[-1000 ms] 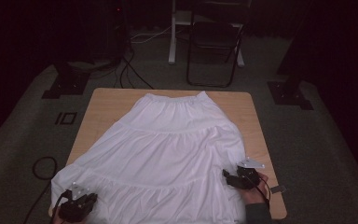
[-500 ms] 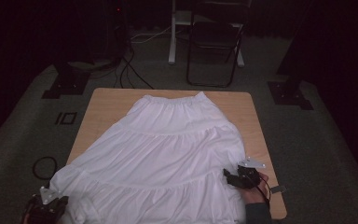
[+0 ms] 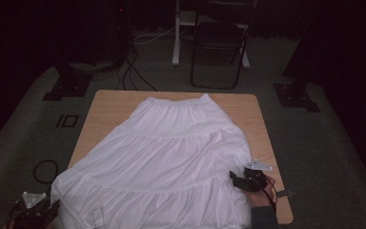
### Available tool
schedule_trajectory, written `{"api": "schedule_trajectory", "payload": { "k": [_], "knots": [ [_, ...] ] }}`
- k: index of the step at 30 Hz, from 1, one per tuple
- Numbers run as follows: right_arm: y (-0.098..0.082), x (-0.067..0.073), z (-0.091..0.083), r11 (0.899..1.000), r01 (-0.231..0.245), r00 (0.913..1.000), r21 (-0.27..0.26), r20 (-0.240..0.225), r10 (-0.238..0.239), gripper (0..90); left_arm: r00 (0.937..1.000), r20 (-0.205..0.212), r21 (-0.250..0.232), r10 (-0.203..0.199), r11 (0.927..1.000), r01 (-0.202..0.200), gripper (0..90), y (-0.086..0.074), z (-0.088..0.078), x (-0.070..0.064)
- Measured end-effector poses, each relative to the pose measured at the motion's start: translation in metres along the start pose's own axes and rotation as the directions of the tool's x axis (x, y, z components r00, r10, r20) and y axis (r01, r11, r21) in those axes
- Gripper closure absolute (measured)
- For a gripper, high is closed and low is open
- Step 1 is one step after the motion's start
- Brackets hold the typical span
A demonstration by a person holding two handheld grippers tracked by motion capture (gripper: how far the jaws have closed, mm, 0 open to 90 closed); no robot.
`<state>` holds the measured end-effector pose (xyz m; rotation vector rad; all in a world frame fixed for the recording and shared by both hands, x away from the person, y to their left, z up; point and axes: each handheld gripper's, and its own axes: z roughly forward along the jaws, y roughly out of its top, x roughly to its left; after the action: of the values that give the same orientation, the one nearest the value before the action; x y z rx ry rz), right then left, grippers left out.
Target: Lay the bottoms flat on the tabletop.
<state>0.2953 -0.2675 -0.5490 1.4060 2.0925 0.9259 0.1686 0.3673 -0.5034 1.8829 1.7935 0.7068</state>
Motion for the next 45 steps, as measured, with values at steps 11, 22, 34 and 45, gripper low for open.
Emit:
{"api": "schedule_trajectory", "payload": {
  "k": [11,22,34,45],
  "knots": [
    [0.0,-0.006,0.001,1.0,0.002,1.0,-0.002,0.003,-0.002,29.5,0.9993,-0.015,0.073,0.034,0.9968,-0.033,78.1,-0.017,0.01,-0.011],
    [0.001,-0.02,0.002,1.0,-0.024,0.9992,-0.006,0.033,0.024,29.6,0.9608,-0.249,0.074,-0.123,0.9866,0.145,88.4,-0.037,0.005,0.063],
    [0.002,-0.022,0.003,1.0,-0.027,0.999,-0.01,0.037,0.027,29.6,0.9189,-0.337,0.004,-0.205,0.9757,0.219,70.8,-0.015,0.014,0.09],
    [0.002,-0.022,0.003,1.0,-0.029,0.9988,-0.008,0.04,0.029,29.6,0.9547,-0.242,-0.069,-0.172,0.9846,0.16,64.6,0.018,0.018,0.067]
  ]
}}
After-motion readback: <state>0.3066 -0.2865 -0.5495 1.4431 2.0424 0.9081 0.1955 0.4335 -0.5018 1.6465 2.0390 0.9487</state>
